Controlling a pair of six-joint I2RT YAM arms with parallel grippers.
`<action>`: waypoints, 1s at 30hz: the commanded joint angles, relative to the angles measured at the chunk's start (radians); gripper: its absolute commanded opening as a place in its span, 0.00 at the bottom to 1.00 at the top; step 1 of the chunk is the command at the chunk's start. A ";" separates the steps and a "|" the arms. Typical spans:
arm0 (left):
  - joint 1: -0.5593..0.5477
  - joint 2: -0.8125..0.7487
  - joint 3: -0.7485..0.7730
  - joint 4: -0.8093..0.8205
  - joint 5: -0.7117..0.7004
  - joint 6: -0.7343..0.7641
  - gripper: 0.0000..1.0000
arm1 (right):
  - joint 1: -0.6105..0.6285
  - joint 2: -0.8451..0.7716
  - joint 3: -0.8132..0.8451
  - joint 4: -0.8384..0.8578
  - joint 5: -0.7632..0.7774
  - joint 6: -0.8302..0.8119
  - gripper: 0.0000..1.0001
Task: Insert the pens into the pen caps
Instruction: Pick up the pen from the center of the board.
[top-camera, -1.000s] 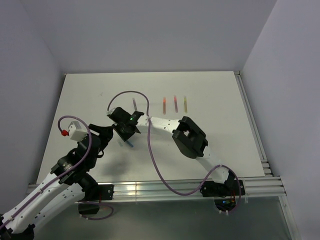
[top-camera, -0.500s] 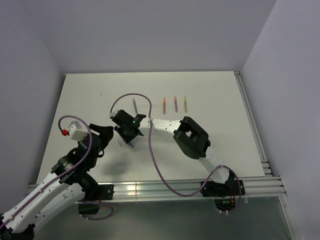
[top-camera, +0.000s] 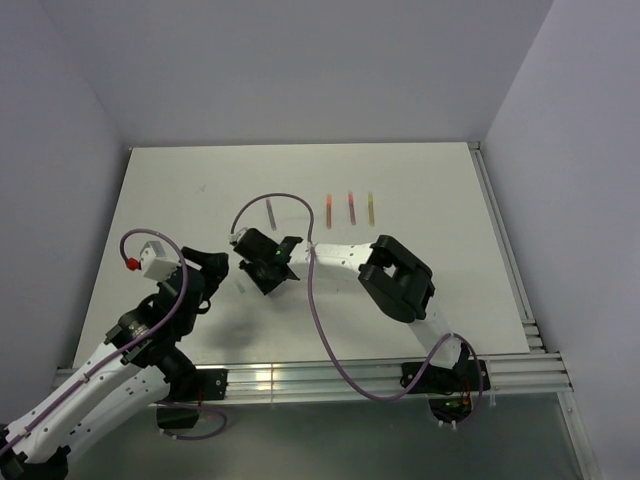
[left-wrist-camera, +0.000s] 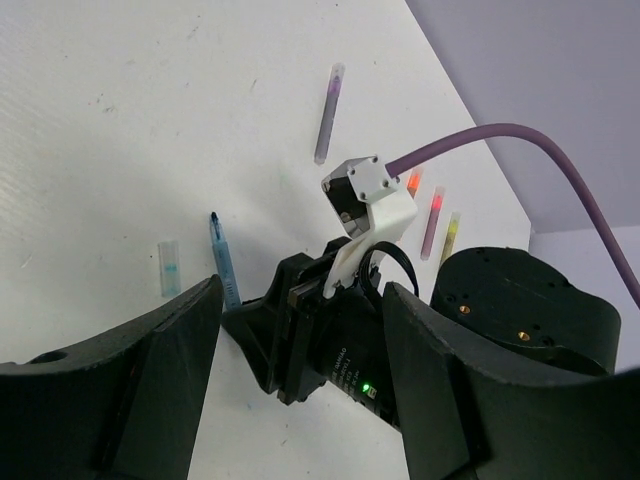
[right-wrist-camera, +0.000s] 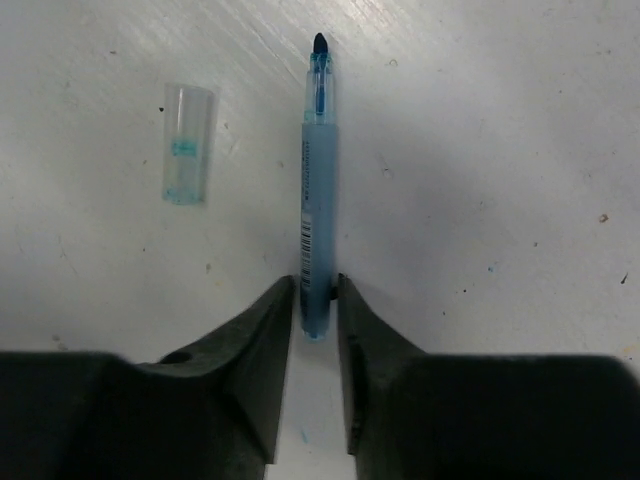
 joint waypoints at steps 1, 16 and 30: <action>0.004 0.015 -0.004 0.045 0.008 0.001 0.70 | 0.009 -0.008 -0.020 -0.012 0.010 0.011 0.28; 0.004 0.042 -0.050 0.229 0.090 0.081 0.74 | -0.088 -0.261 -0.160 0.069 0.030 0.116 0.00; 0.076 0.214 -0.012 0.651 0.496 0.308 0.66 | -0.189 -0.691 -0.392 0.212 -0.289 0.189 0.00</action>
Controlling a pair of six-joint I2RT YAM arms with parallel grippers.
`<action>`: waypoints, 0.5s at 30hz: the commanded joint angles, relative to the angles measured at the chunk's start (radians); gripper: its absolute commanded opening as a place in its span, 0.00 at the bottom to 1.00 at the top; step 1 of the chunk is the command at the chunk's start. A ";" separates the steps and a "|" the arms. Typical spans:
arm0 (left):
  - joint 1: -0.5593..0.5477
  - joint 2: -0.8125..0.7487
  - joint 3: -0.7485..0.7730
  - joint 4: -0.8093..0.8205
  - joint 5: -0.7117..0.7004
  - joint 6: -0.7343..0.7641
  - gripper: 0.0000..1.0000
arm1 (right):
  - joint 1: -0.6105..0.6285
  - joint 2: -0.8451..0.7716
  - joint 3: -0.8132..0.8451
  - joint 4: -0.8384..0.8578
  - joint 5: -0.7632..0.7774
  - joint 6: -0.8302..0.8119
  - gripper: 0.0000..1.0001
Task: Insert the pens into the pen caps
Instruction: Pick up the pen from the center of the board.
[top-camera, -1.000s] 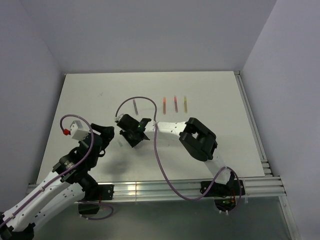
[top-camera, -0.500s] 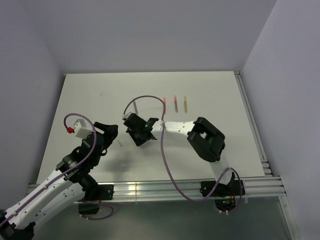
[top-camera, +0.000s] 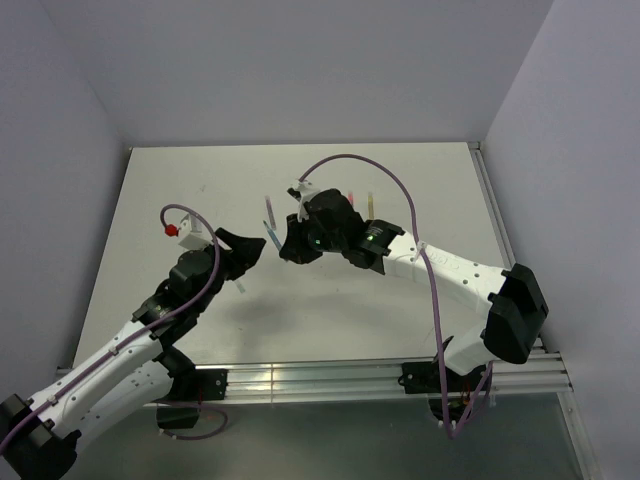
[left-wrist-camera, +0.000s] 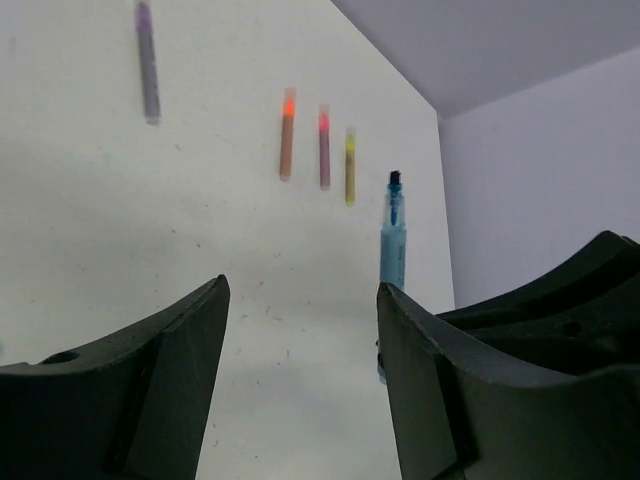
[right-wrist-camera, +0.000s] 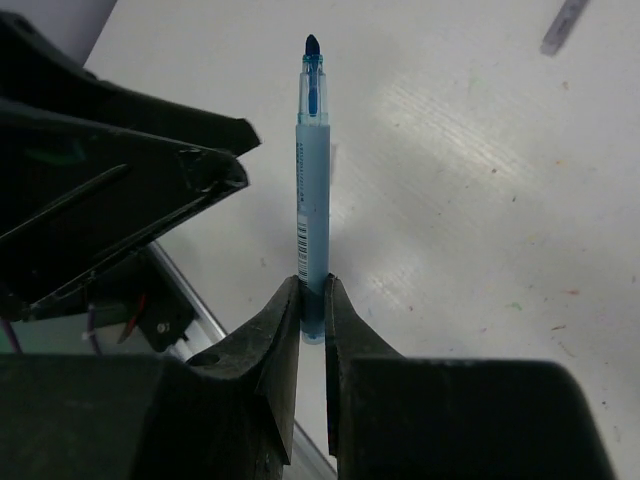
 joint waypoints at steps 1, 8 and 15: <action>0.010 0.055 0.046 0.189 0.163 0.083 0.64 | -0.033 -0.049 -0.057 0.060 -0.125 0.034 0.00; 0.010 0.057 0.025 0.312 0.240 0.103 0.66 | -0.042 -0.098 -0.108 0.106 -0.191 0.059 0.00; 0.010 0.093 0.045 0.266 0.252 0.109 0.65 | -0.057 -0.124 -0.131 0.155 -0.225 0.109 0.00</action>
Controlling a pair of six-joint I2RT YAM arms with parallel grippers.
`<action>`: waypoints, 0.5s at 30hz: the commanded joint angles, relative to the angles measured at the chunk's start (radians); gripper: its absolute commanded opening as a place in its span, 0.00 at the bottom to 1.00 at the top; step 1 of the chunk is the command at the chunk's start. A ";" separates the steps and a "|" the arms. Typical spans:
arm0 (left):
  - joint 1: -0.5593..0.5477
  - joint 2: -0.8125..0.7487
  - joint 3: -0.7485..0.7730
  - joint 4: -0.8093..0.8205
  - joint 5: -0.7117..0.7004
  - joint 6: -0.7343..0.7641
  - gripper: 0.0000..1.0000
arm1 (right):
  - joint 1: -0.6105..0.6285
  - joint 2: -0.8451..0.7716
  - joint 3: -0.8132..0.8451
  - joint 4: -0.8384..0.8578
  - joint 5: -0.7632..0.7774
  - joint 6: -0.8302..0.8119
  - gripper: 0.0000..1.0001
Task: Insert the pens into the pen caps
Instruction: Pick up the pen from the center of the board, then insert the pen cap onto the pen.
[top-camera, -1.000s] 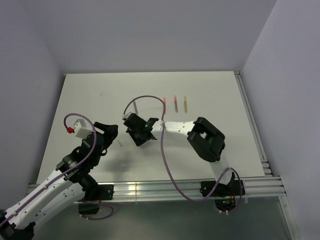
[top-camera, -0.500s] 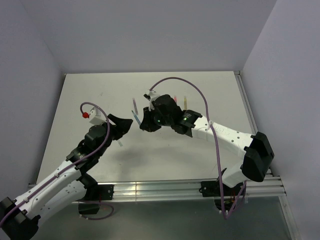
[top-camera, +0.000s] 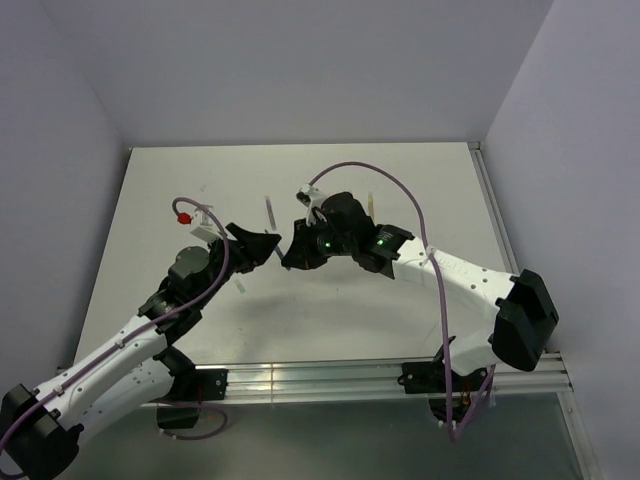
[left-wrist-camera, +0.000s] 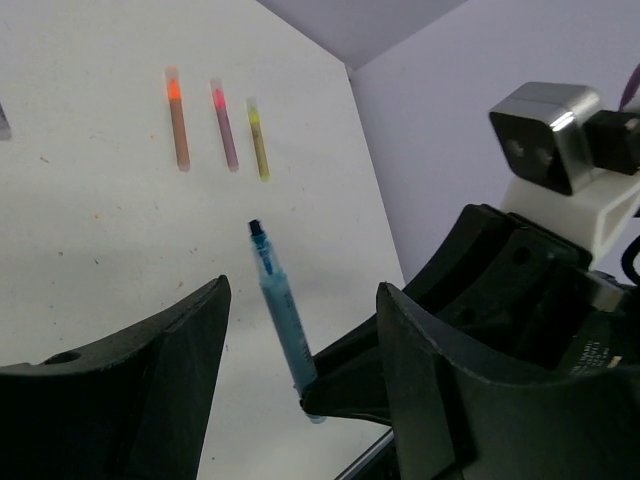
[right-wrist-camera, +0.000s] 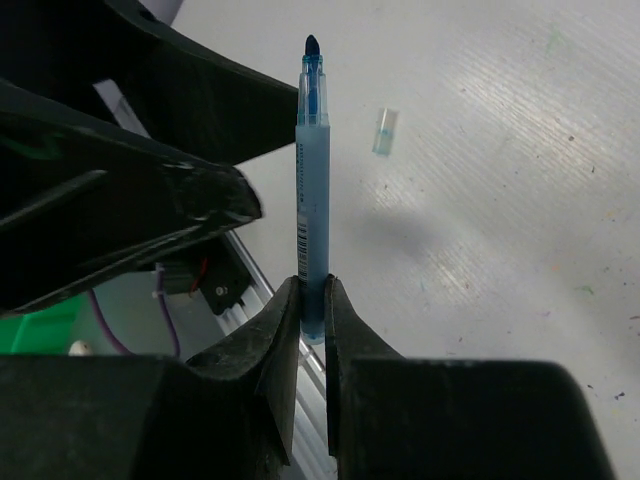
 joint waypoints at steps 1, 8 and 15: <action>0.006 0.015 0.048 0.015 0.017 0.020 0.65 | -0.014 -0.060 -0.008 0.084 -0.020 0.037 0.00; 0.004 0.016 0.043 0.019 0.021 0.023 0.66 | -0.020 -0.071 -0.017 0.096 -0.040 0.041 0.00; 0.006 0.035 0.060 0.038 0.052 0.031 0.63 | -0.020 -0.080 -0.038 0.133 -0.092 0.055 0.00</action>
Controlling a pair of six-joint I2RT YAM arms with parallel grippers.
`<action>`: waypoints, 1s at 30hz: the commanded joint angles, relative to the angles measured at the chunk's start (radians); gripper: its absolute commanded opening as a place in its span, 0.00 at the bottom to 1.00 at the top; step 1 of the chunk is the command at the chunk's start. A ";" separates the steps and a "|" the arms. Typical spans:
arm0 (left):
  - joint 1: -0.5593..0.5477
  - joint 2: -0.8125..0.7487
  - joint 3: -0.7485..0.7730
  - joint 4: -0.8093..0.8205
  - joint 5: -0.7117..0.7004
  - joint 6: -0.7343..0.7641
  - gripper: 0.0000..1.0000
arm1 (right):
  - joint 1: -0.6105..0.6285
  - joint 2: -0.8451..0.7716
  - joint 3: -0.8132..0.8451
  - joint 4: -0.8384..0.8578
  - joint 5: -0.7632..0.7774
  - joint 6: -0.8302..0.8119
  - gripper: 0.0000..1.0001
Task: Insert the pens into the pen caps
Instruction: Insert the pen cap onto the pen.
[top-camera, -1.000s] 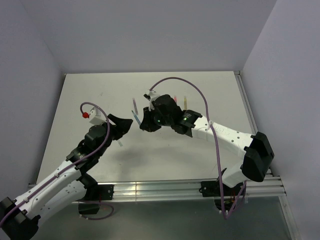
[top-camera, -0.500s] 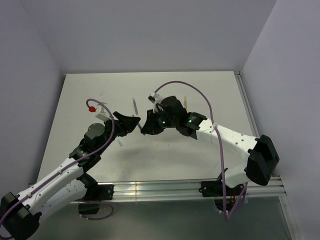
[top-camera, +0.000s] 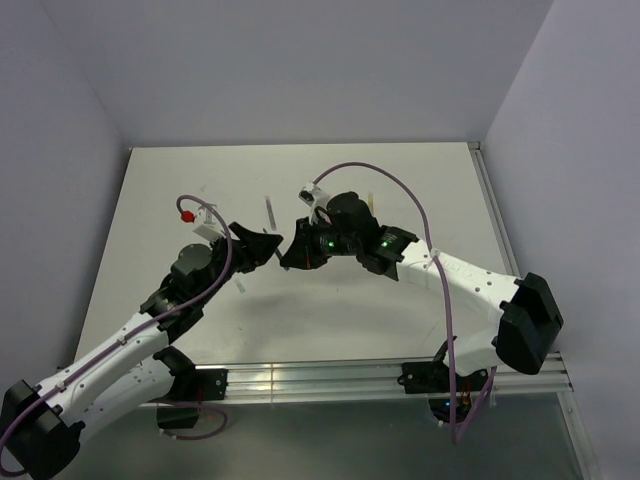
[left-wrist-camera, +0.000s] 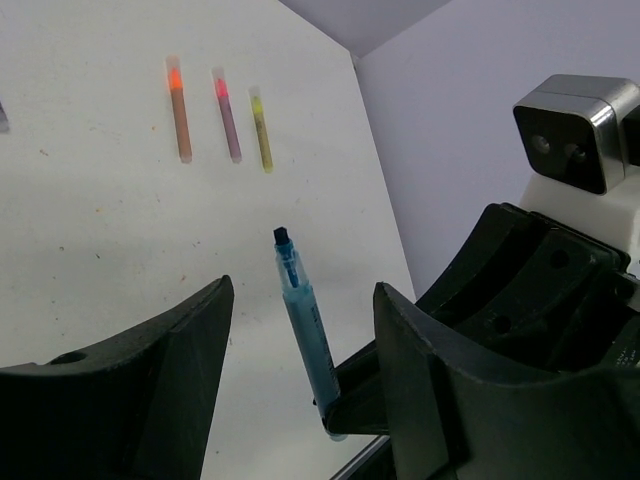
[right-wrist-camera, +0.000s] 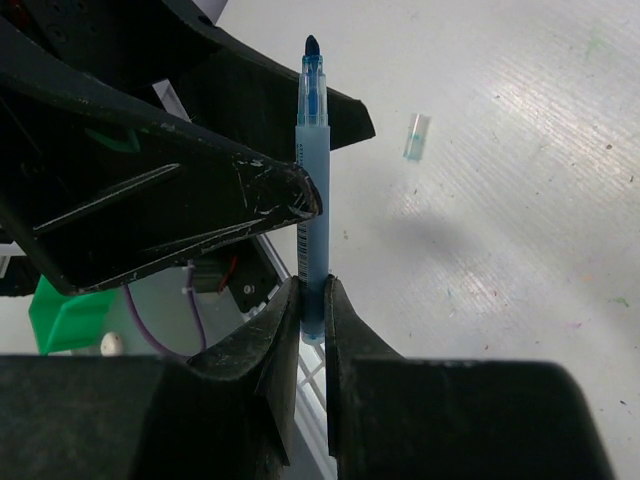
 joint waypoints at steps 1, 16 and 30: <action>0.004 0.008 0.050 0.054 0.036 0.025 0.62 | -0.004 -0.045 -0.011 0.066 -0.037 0.010 0.00; 0.006 -0.014 0.050 0.122 0.150 0.031 0.00 | -0.010 -0.078 -0.040 0.101 -0.063 0.004 0.23; 0.006 -0.015 0.030 0.197 0.222 0.006 0.00 | -0.016 -0.076 -0.042 0.178 -0.133 0.039 0.41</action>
